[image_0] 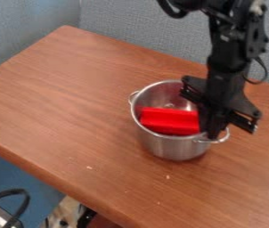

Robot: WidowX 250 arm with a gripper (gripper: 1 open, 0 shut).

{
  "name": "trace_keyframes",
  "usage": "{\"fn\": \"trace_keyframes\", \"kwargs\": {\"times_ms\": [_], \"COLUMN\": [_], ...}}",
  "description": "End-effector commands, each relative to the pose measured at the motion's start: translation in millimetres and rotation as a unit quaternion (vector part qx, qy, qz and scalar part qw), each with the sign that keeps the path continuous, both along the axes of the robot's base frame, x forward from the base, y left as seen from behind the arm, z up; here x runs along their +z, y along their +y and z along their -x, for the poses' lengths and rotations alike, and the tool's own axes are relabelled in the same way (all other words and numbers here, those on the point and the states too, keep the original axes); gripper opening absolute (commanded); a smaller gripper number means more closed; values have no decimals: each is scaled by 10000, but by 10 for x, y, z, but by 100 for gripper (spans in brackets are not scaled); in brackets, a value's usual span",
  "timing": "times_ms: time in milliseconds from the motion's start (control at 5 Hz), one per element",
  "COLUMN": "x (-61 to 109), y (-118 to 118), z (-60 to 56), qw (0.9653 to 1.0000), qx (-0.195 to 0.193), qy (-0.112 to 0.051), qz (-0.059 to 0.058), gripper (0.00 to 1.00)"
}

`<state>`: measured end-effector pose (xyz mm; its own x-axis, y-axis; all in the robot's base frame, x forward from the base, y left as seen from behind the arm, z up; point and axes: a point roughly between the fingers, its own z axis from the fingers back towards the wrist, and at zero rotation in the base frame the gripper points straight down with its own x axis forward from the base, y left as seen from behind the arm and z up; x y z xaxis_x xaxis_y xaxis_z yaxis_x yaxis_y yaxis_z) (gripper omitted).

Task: Move the red object from the metal pot to the table

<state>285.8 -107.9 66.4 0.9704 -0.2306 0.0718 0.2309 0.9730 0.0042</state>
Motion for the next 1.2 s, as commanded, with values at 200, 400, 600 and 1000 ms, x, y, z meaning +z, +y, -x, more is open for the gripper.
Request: {"fn": "trace_keyframes", "kwargs": {"times_ms": [200,400,600,1000], "x": [163,135,98,-15], "y": [-249,-369,-490,-534], "z": [103,201,294,348], "qw": [9986,9978,9968,9964], "qx": [-370,-538,-697,-754], "qy": [-343,-346,-354,-356], "qz": [135,151,158,144], "gripper": [0,0,100,100]}}
